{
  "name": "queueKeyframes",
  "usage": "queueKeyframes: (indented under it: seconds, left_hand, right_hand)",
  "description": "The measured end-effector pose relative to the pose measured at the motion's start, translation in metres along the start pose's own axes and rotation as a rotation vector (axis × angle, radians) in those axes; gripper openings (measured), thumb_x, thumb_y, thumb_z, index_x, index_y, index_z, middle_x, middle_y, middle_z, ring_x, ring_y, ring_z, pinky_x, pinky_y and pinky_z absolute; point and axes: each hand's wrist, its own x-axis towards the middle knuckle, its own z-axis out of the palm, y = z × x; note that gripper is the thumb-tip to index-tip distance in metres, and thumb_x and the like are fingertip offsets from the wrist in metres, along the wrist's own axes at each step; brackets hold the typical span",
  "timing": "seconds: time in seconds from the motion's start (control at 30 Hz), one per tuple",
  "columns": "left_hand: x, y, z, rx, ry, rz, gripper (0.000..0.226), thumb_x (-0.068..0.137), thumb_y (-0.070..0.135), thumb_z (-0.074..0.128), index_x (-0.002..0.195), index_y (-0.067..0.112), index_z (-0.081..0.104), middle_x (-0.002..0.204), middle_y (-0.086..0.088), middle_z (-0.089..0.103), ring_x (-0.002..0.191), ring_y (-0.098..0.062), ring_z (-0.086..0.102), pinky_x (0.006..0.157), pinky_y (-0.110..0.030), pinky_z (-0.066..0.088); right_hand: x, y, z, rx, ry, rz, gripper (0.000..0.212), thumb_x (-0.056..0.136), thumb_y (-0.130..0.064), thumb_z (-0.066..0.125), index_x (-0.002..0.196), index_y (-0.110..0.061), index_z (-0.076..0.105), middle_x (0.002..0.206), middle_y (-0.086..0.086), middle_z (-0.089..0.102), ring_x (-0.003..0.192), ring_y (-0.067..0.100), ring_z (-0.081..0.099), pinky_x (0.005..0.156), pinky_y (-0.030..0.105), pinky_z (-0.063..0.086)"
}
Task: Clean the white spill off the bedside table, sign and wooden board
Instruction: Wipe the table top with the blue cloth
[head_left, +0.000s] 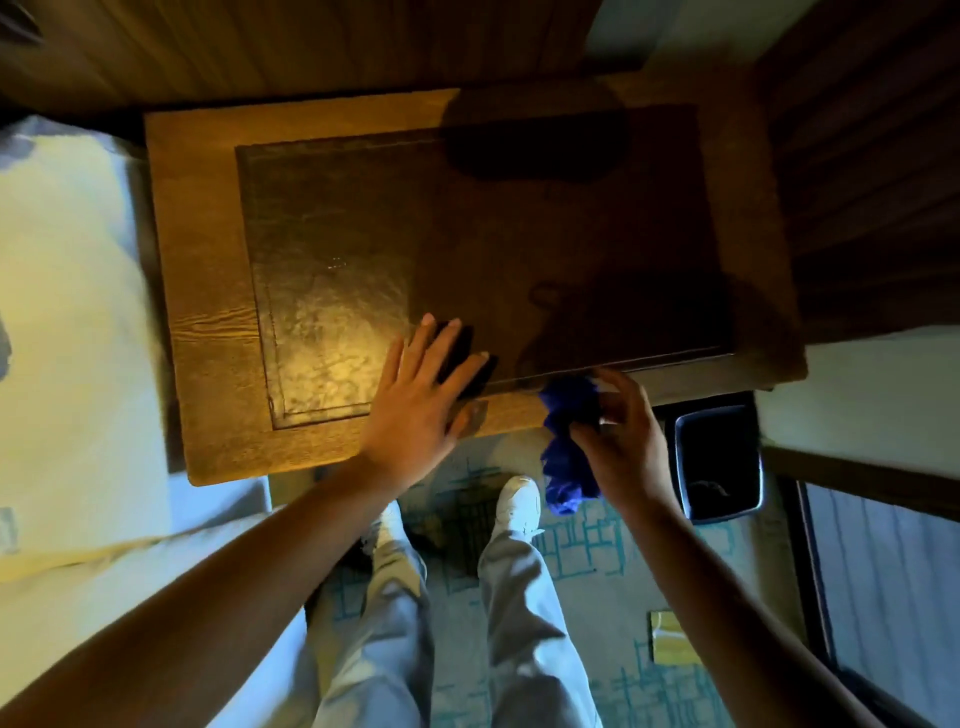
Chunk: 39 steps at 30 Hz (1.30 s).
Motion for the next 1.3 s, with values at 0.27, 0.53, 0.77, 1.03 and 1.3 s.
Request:
queueKeyframes:
  seconds: [0.27, 0.53, 0.77, 1.03, 1.3]
  left_hand:
    - [0.083, 0.093, 0.047, 0.031, -0.12, 0.237, 0.062, 0.092, 0.055, 0.063, 0.148, 0.035, 0.047, 0.168, -0.009, 0.024, 0.155, -0.041, 0.015, 0.121, -0.064, 0.021]
    - [0.118, 0.137, 0.09, 0.217, -0.253, 0.356, 0.06, 0.098, 0.064, 0.043, 0.154, 0.048, 0.029, 0.172, -0.002, 0.005, 0.158, -0.035, -0.001, 0.124, -0.063, 0.01]
    - [0.116, 0.139, 0.096, 0.31, -0.21, 0.367, 0.062, 0.099, 0.059, 0.037, 0.158, 0.046, 0.021, 0.172, -0.007, 0.005, 0.157, -0.04, 0.002, 0.123, -0.066, 0.008]
    - [0.107, 0.143, 0.102, 0.317, -0.175, 0.348, 0.062, 0.102, 0.05, 0.041, 0.159, 0.044, 0.018, 0.172, -0.009, 0.004, 0.157, -0.041, -0.001, 0.122, -0.065, 0.0]
    - [0.06, 0.216, 0.112, -0.104, -0.14, 0.468, 0.047, 0.094, 0.018, 0.063, 0.139, 0.014, 0.054, 0.167, -0.012, 0.02, 0.149, -0.034, 0.033, 0.115, -0.052, 0.04]
  right_hand:
    - [-0.028, 0.084, -0.085, 0.094, 0.122, 0.242, 0.029, 0.07, -0.035, 0.068, 0.099, -0.034, 0.067, 0.088, -0.004, 0.074, 0.082, 0.017, 0.07, 0.075, 0.038, 0.055]
    - [-0.071, 0.163, -0.143, 0.249, 0.204, 0.346, 0.016, 0.078, -0.026, 0.072, 0.093, -0.031, 0.07, 0.084, -0.015, 0.073, 0.077, -0.005, 0.064, 0.069, 0.017, 0.047]
    - [-0.102, 0.208, -0.16, 0.303, 0.219, 0.433, 0.009, 0.086, -0.03, 0.073, 0.084, -0.038, 0.068, 0.081, -0.011, 0.075, 0.077, 0.01, 0.071, 0.066, 0.022, 0.05]
    - [-0.16, 0.241, -0.135, 0.374, 0.373, 0.51, 0.027, 0.076, -0.05, 0.066, 0.096, -0.031, 0.068, 0.091, 0.005, 0.073, 0.084, 0.03, 0.07, 0.077, 0.047, 0.057]
    - [-0.238, 0.254, -0.119, 0.509, 0.587, 0.606, 0.017, 0.077, -0.028, 0.062, 0.093, -0.029, 0.067, 0.096, 0.01, 0.071, 0.087, 0.03, 0.07, 0.073, 0.038, 0.06]
